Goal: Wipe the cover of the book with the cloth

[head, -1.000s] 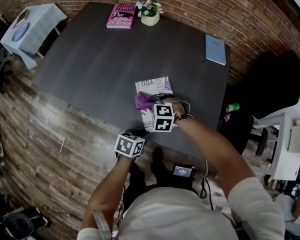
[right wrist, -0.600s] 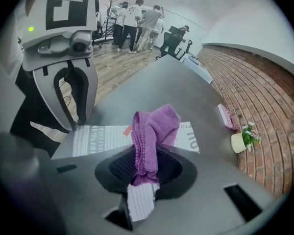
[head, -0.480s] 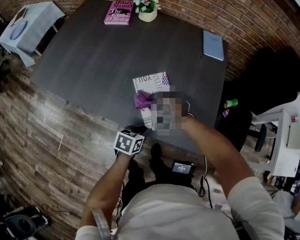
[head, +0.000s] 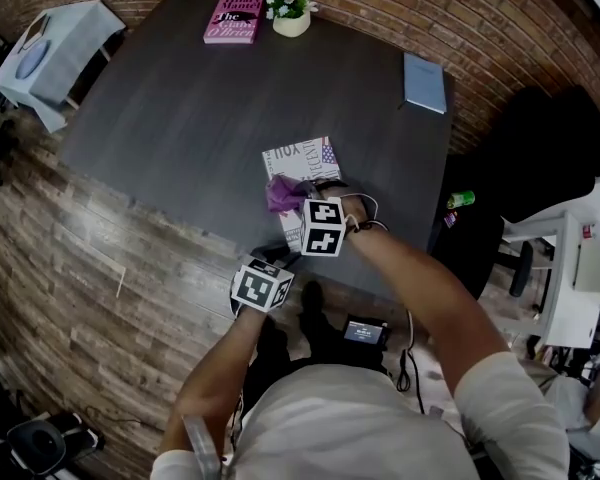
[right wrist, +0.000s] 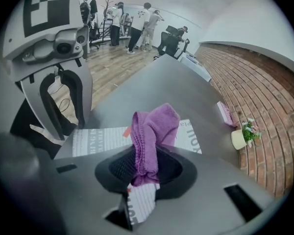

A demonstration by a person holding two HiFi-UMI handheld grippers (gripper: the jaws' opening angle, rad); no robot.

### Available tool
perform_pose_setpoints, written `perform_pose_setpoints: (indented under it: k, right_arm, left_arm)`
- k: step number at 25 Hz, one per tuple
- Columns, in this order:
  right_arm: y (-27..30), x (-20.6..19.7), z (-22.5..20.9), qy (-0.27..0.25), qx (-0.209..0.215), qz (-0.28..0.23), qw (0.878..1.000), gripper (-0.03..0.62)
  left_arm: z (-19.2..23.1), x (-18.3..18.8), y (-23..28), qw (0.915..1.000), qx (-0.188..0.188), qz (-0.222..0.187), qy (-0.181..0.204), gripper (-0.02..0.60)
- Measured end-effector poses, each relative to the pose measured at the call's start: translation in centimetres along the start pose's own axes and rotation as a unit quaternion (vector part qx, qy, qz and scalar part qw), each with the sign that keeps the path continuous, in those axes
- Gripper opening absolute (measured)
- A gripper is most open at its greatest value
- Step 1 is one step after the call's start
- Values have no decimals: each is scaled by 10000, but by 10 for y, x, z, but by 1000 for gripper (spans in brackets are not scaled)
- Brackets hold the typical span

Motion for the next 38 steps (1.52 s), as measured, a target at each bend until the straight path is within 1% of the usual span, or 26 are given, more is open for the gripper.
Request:
perform_pose_setpoints:
  k: [2,5,8,14,23,33,35,37,38]
  right_arm:
    - [0,-1,0,15,5,13,10000,94]
    - [0,-1,2,81,51,-9,10000,94]
    - [0,-1,2,137,52,-29,9999,94]
    - [-2,2,7,262,106,-71,9996,94]
    - [-9,3,25,162,248,-109,9995,94]
    - [-21,1,53,320,622,-157,9974,94]
    - [-23,1,55,383,661,-151,9970,94]
    - [-25,1,57,455,691,-148,9965,94]
    - [-26,2,59,487,712,-149,9962,94]
  left_arm:
    - [1,-5,2,9999,100,23,-2,172]
    - [5,-9,6,9996,274,75,-44,170]
    - [12,-9,10,9990,425,105,-99,138]
    - [13,-8,15,9991,356,183,-132,135]
    - [13,-10,15,9993,272,196,-160,138]
    - [15,-11,15,9993,260,143,-209,144]
    - [15,-12,14,9991,318,120,-247,138]
    - [16,-16,13,9989,391,128,-239,104]
    - [16,-17,13,9988,408,125,-226,100]
Point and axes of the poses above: the fingertips, and each gripper's own axes: y forward along the fingers, z to its left, x out of its top, the point moved 2 cm from there along -y, backward along the fingers, and after that the axes turned 7 degrees about -z, right-handed, at the moved point
